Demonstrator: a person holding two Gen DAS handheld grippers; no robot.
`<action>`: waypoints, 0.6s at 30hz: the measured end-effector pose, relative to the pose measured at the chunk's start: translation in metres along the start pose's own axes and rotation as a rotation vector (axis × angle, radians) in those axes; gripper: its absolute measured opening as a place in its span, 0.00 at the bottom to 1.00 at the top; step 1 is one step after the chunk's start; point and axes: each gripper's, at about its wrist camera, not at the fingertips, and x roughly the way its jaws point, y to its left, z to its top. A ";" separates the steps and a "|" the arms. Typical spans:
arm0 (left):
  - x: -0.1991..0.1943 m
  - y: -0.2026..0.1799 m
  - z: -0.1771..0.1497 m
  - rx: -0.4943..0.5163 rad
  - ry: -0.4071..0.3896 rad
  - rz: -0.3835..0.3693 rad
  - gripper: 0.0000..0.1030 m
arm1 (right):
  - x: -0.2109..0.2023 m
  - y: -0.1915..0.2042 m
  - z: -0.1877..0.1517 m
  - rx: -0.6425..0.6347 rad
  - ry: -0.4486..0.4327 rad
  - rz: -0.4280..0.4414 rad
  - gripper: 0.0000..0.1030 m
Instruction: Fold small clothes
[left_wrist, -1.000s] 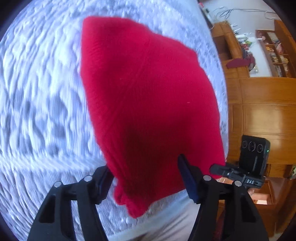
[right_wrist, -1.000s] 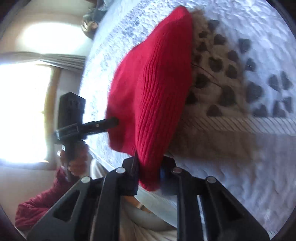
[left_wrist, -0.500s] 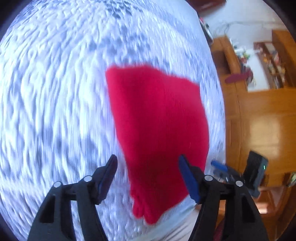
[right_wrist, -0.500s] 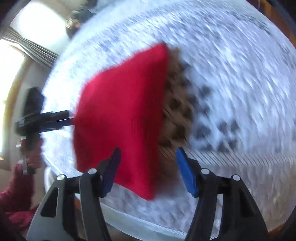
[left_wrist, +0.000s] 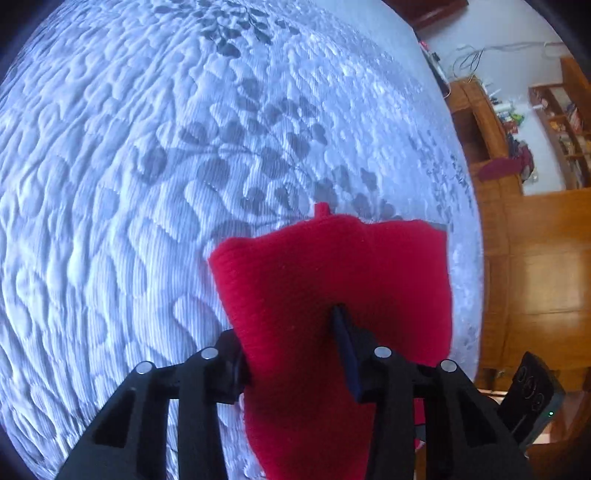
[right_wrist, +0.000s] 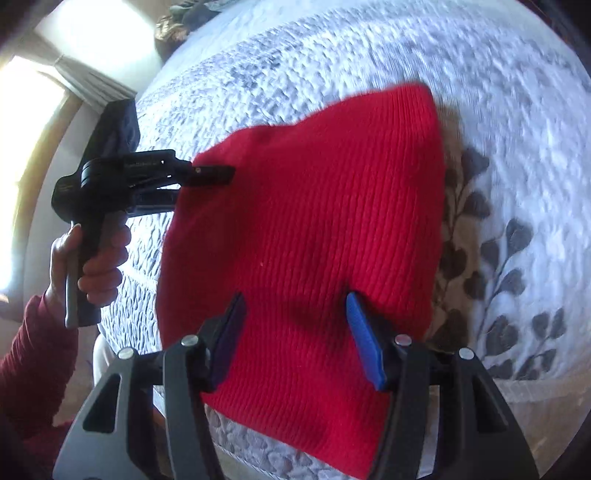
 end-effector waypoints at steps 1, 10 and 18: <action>0.002 0.011 0.003 -0.001 0.003 0.001 0.40 | 0.004 0.001 -0.002 -0.003 0.001 -0.012 0.55; -0.023 0.004 -0.051 0.016 0.017 0.032 0.55 | -0.057 -0.008 -0.039 0.053 -0.105 0.003 0.62; -0.030 -0.021 -0.170 0.091 0.095 0.039 0.57 | -0.048 -0.052 -0.095 0.187 -0.016 0.017 0.60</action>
